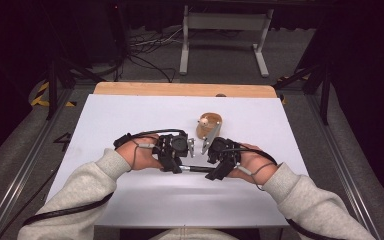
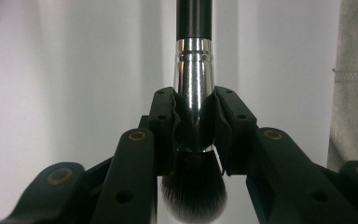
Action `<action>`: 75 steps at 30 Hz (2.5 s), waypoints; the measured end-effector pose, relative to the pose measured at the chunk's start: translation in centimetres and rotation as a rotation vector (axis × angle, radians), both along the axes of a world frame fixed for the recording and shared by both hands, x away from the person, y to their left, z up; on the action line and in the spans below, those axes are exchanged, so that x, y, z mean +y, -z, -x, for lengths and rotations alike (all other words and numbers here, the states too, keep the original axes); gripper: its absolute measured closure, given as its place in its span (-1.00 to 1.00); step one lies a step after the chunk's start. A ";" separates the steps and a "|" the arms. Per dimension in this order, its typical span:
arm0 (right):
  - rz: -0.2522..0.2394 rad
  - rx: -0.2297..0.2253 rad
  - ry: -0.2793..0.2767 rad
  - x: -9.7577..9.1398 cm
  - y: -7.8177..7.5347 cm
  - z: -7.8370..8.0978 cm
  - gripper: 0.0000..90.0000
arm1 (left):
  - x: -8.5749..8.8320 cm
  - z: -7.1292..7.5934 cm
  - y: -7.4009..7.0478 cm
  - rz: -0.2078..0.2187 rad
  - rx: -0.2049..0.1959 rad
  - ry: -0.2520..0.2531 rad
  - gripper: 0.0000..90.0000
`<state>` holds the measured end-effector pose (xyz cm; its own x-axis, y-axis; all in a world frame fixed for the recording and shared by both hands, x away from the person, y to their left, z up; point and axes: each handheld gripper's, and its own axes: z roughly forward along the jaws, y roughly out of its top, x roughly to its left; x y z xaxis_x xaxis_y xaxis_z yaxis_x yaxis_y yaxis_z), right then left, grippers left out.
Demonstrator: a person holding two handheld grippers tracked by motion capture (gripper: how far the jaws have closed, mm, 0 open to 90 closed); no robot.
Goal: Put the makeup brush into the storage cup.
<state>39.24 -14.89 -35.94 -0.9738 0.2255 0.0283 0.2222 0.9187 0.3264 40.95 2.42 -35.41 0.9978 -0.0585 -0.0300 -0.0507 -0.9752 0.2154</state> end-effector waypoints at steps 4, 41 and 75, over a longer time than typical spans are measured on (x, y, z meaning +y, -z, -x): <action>0.012 0.011 -0.009 0.1 0.1 0.0 0.14 | 0.0 0.1 0.0 -0.001 0.006 -0.003 0.58; 0.048 -0.033 -0.110 0.5 0.3 0.4 0.67 | -0.1 0.4 0.1 0.022 0.000 0.017 0.56; -0.074 -0.041 -0.098 -3.0 -0.3 1.5 0.67 | 4.1 0.4 -0.8 0.440 0.047 -0.037 -0.51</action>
